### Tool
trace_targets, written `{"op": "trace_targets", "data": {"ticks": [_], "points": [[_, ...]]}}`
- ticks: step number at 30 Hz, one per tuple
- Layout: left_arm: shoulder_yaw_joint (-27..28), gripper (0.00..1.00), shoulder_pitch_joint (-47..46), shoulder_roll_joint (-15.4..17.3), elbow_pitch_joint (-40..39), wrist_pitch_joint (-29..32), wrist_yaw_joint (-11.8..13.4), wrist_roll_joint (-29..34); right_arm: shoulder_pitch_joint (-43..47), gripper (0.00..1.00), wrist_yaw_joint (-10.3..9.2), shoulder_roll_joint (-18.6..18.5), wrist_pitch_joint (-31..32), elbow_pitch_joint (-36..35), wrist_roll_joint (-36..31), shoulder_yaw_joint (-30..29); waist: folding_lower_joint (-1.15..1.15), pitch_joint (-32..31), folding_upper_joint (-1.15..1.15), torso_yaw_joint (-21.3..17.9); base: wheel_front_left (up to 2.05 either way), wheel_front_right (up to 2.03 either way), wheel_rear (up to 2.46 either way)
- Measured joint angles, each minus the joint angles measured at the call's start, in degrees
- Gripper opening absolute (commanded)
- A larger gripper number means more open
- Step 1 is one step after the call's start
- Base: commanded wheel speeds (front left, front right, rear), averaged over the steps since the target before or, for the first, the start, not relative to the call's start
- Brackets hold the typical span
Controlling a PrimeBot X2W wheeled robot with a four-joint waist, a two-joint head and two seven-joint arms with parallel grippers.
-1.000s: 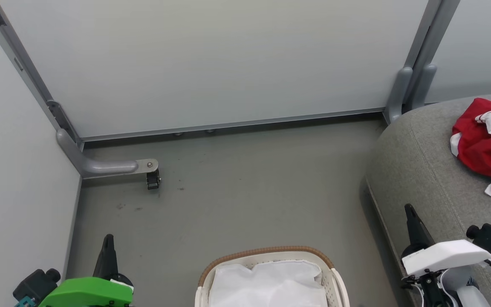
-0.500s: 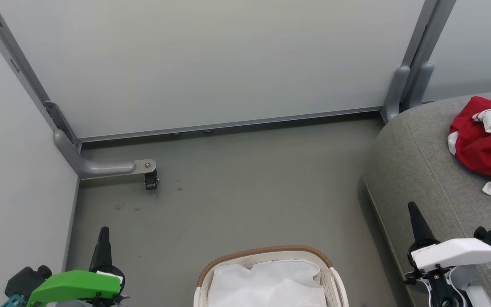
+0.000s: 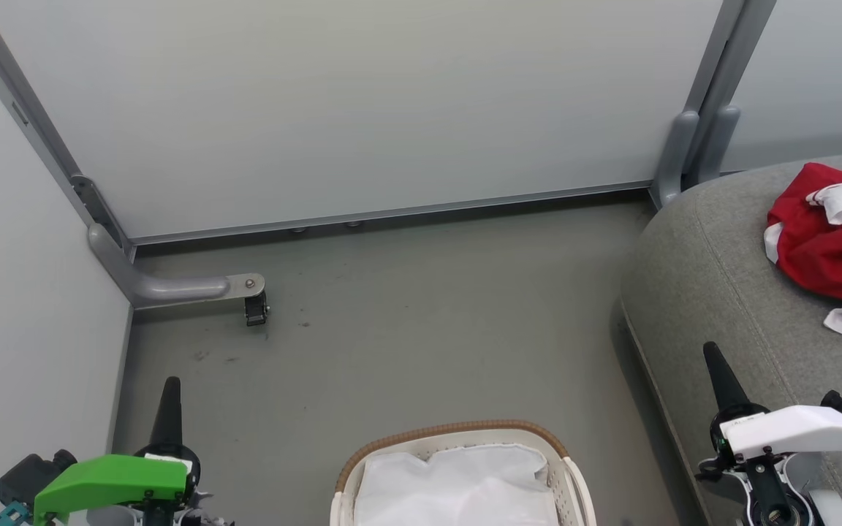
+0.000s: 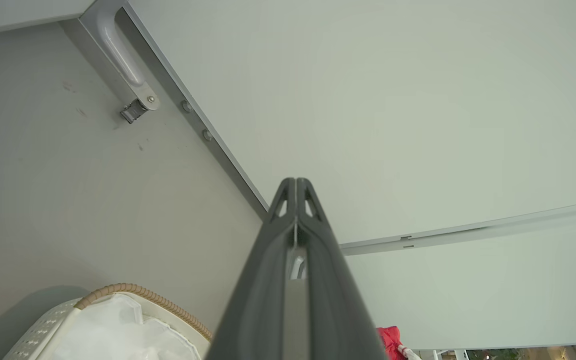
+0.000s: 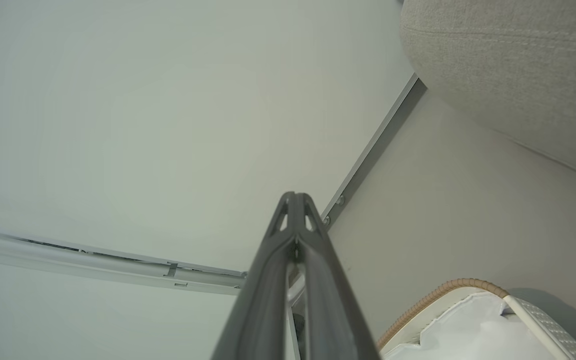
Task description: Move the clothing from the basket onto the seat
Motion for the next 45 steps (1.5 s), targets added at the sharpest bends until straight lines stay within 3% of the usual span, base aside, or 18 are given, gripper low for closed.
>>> {"op": "trace_targets", "data": {"ticks": [45], "points": [[3.7, 0.0, -2.8, 0.0, -1.0, 5.6, -1.2, -18.1, 0.0, 0.0, -0.03, -0.2, 5.4, -2.5, 20.8, -2.0, 0.0, 0.2, 0.0, -1.3, 0.0, 0.0, 0.0]]}}
